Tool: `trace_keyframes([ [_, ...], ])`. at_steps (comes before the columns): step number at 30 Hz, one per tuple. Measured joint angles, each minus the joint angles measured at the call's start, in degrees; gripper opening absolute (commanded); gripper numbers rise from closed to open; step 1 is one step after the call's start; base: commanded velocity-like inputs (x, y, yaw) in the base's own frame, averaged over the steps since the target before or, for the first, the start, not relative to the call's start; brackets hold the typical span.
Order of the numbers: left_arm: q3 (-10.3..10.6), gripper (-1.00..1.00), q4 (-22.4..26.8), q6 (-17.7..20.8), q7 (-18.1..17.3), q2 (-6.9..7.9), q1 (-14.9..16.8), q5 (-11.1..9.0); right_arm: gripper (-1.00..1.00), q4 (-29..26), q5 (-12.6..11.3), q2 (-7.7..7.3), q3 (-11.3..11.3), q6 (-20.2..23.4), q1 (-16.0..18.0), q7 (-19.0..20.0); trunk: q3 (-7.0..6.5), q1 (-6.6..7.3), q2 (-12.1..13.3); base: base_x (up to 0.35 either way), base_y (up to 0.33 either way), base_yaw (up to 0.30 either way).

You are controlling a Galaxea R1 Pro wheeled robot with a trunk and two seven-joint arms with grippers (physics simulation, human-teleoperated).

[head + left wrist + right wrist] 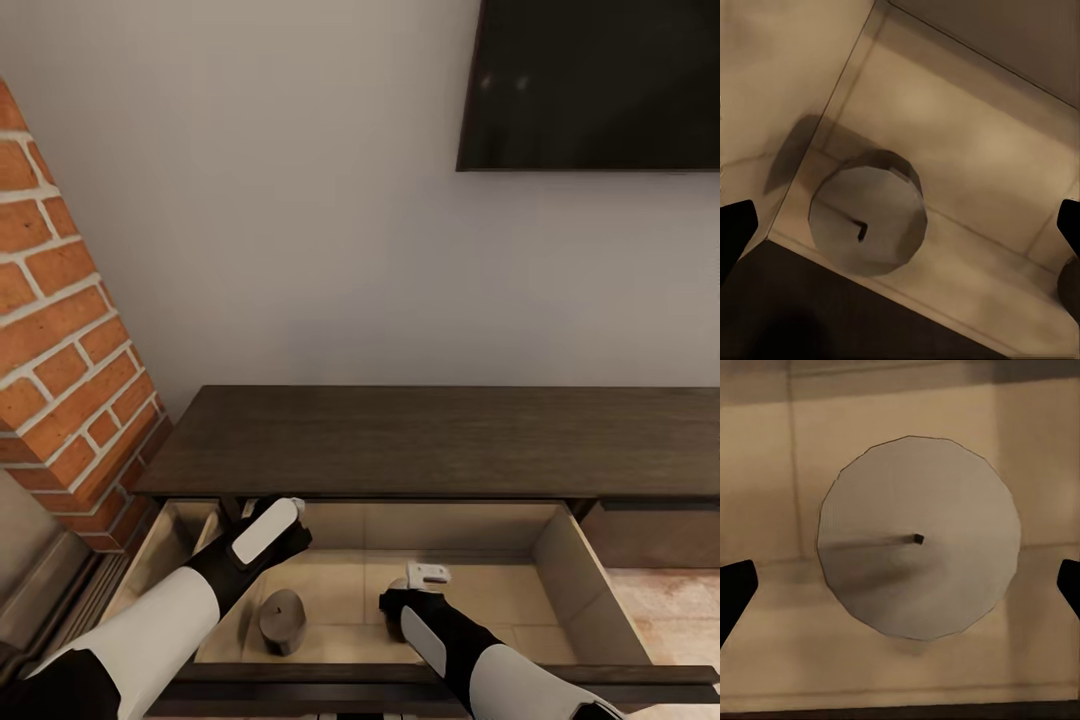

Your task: Place each of the two pumpkins and all three candles from the living room inside a cabinet in the living room (use any cabinet), then make sure every cabinet is closed, and position the cauldron so it is next to a table in the living room.

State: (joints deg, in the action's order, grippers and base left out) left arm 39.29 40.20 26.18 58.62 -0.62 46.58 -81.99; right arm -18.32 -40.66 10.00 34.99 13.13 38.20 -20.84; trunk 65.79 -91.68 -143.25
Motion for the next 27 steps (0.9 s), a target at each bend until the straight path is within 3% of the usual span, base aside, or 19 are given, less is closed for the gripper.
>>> trace_keyframes([
  [8, 0.0, 1.0, -0.9, 0.0, 0.0, -0.64, 0.0, 0.0, 1.0, -5.0, -0.2, -0.25, 0.0, 2.0, 0.0, 0.0, -1.45, 1.7, 3.1, 0.0, 0.0, 0.0],
  [14, -0.1, 1.0, -0.9, 0.1, 0.0, -0.7, 0.0, 0.0, 1.0, -6.7, 0.0, -1.83, -0.1, 10.9, 0.0, 0.1, -2.53, 3.02, 5.5, 0.0, 0.0, 0.0],
  [24, -0.1, 1.0, -0.9, 0.2, 0.1, -0.94, 0.0, 0.0, 1.0, -9.9, 0.0, -3.48, -0.2, 19.4, 0.0, 0.3, -4.32, 5.22, 9.5, 0.0, 0.0, 0.0],
  [27, -0.1, 1.0, -0.9, 0.2, 0.1, -1.33, 0.0, 0.0, 1.0, -12.1, -0.2, -4.98, -0.2, 20.7, 0.0, 0.4, -4.86, 5.88, 10.7, 0.0, 0.0, 0.0],
])
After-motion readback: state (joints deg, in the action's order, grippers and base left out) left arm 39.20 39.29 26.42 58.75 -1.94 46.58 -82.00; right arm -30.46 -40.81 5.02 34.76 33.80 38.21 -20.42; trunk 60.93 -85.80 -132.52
